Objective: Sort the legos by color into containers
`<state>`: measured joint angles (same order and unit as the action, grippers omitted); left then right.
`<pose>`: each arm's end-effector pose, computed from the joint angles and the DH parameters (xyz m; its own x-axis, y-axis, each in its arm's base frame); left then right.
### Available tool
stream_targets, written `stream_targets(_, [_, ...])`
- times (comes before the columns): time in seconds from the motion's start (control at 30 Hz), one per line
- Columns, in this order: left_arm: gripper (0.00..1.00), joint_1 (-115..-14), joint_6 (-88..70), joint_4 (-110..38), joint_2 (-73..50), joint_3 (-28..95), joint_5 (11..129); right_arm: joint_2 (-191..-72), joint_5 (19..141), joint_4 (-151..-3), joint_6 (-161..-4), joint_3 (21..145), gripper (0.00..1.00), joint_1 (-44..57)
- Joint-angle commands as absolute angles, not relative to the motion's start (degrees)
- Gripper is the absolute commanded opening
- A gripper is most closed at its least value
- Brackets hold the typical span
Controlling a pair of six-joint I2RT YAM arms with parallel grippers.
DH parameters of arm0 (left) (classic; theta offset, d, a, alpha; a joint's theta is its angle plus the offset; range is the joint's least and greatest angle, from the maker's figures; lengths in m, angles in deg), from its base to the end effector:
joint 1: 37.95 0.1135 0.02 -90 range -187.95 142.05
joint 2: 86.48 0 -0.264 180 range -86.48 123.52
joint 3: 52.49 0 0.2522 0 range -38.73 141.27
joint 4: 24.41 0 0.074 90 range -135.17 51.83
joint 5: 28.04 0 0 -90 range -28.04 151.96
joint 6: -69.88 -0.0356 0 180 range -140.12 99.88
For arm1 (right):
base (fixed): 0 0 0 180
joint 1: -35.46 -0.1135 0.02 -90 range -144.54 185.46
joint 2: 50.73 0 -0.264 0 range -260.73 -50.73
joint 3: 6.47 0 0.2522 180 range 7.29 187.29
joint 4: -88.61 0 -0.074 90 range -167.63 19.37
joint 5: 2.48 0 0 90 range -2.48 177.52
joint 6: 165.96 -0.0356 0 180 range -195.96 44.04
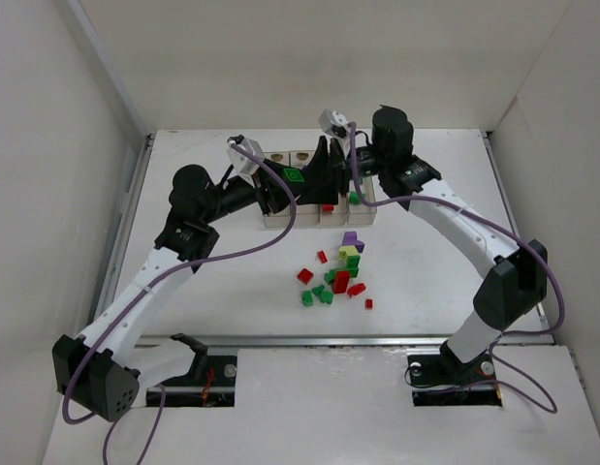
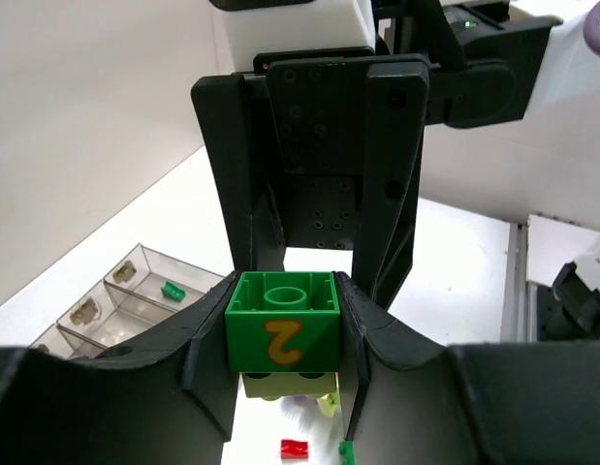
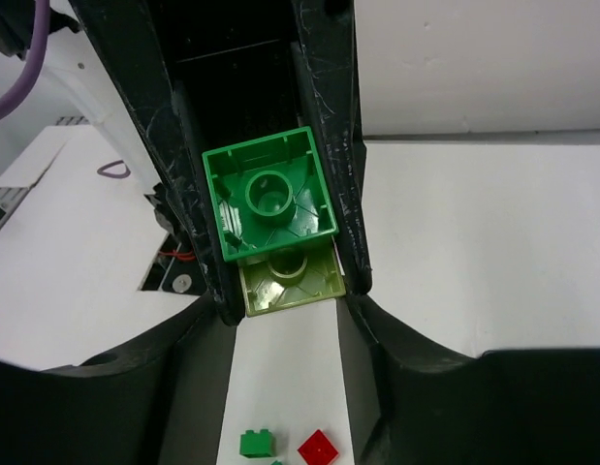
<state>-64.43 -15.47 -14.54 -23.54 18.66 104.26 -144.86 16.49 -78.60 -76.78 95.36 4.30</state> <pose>0.2085 -0.1306 0.4158 0.2037 -0.1685 -0.9644 0.9220 0.3643 0.1311 0.3028 0.2224 0.4030 -0.0899 -0.0489 -0.9948 -0.9731 -0.2085 0.0981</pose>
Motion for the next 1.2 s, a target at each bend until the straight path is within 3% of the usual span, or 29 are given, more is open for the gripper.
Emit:
stream_targets(0.0, [0.0, -64.5, -10.2, -9.35, -25.4, 18.67, 104.58, -144.07, 15.36, -85.0, -79.99, 97.03, 0.42, 3.81])
stream_targets(0.1, [0.0, -65.02, -10.18, -8.82, -25.4, 18.67, 104.58, -143.46, 15.89, -86.76, -80.52, 96.33, 0.27, 3.81])
stream_targets(0.2, [0.02, -65.02, -10.18, -8.82, -25.4, 18.14, 105.99, -142.84, 15.89, -88.17, -81.85, 95.19, 0.22, 3.81])
stream_targets(0.23, [0.07, -65.02, -10.18, -8.82, -25.4, 18.14, 106.51, -142.23, 16.41, -88.96, -81.85, 95.18, 0.19, 3.81])
stream_targets(0.27, [0.17, -65.02, -10.18, -8.82, -25.4, 18.14, 106.52, -142.23, 16.41, -88.97, -81.85, 94.57, 0.11, 3.81])
stream_targets(0.33, [0.41, -65.02, -10.71, -9.35, -25.92, 17.62, 106.52, -141.7, 17.03, -89.85, -81.85, 93.09, 0.05, 3.81])
stream_targets(0.4, [0.48, -65.02, -11.32, -9.95, -25.92, 17.61, 107.04, -140.48, 18.25, -91.95, -82.37, 92.02, 0.0, 3.81])
stream_targets(0.47, [0.54, -65.02, -12.38, -9.96, -25.92, 17.61, 107.57, -139.95, 18.26, -94.31, -84.21, 90.87, 0.0, 4.34])
stream_targets(0.73, [0.59, -65.02, -12.65, -11.1, -26.45, 17.08, 109.41, -139.41, 18.26, -100.04, -88.44, 88.15, 0.0, 4.96])
stream_targets(0.8, [0.5, -65.02, -13.17, -11.1, -26.45, 17.08, 109.42, -139.41, 18.26, -100.04, -88.44, 88.15, 0.0, 5.48])
stream_targets(0.83, [0.39, -65.02, -13.17, -11.1, -26.45, 17.08, 109.94, -139.94, 18.78, -100.04, -88.96, 88.15, 0.0, 5.48])
stream_targets(0.87, [0.18, -65.02, -13.17, -11.1, -26.45, 17.08, 109.94, -139.94, 18.79, -100.04, -88.97, 88.15, 0.0, 5.48])
stream_targets(0.9, [0.11, -65.02, -13.17, -11.8, -26.45, 17.08, 109.94, -139.94, 19.4, -100.04, -88.97, 88.15, 0.0, 5.48])
stream_targets(0.97, [0.02, -65.02, -13.78, -13.11, -26.45, 17.08, 108.37, -139.94, 20.27, -100.04, -88.97, 87.01, 0.0, 6.01])
stream_targets(1.17, [0.0, -65.02, -17.3, -16.82, -26.45, 17.61, 105.99, -141.78, 22.48, -100.04, -89.49, 86.39, 0.0, 6.63])
